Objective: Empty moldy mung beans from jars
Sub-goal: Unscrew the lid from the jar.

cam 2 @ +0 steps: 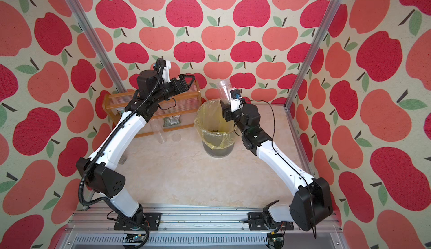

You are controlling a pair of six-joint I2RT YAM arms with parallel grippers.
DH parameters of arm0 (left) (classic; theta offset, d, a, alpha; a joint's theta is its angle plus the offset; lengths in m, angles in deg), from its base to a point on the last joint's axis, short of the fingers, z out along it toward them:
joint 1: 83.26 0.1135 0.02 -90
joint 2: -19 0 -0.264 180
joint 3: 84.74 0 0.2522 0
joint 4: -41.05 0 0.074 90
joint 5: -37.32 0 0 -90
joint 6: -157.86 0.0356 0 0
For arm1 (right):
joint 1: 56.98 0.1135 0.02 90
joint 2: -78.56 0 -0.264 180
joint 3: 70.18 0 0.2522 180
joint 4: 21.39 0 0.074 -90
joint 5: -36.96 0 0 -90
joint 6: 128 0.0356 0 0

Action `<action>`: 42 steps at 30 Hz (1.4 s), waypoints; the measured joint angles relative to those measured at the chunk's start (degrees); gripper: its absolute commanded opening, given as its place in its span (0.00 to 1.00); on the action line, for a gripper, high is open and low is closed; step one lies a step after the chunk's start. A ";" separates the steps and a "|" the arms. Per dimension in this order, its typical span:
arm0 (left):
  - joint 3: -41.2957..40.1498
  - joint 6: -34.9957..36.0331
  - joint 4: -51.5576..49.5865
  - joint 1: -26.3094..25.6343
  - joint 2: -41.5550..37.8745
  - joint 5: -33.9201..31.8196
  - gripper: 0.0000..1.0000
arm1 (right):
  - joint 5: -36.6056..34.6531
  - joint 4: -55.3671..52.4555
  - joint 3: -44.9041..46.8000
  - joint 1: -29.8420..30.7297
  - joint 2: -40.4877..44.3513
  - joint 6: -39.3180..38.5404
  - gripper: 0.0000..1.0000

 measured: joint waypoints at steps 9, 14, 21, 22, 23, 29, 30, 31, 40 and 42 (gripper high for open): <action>-9.77 -1.66 21.07 -1.07 -1.25 13.81 0.92 | 21.88 -0.50 0.72 -4.33 2.03 11.10 0.34; -6.91 -0.98 24.85 -3.39 1.92 20.92 0.82 | 30.97 3.52 2.27 -4.70 1.05 14.93 0.34; -5.35 -1.95 29.09 -4.59 4.44 25.59 0.82 | 37.29 9.35 2.99 -4.76 -0.26 18.75 0.34; -4.98 -2.58 29.97 -4.61 5.05 25.97 0.82 | 37.73 10.16 2.99 -4.76 -0.42 19.26 0.34; -4.59 -2.99 30.60 -4.68 5.64 26.43 0.82 | 38.03 10.97 2.99 -4.76 -0.61 19.63 0.34; -2.12 -4.04 32.04 -5.62 8.48 27.80 0.80 | 39.17 12.92 2.95 -4.85 -2.19 21.11 0.34; -1.86 -4.04 32.00 -5.77 8.63 27.89 0.80 | 39.26 13.11 2.95 -4.85 -2.40 21.16 0.34; -1.29 -4.04 31.85 -5.86 8.83 28.24 0.79 | 39.30 13.40 2.95 -4.85 -2.58 21.24 0.34; 2.60 -4.02 29.70 -5.99 9.84 29.29 0.75 | 39.58 15.02 2.21 -4.85 -2.93 21.51 0.34; 3.52 -4.02 29.05 -5.99 10.47 29.64 0.75 | 39.58 14.99 1.97 -4.85 -3.17 21.51 0.34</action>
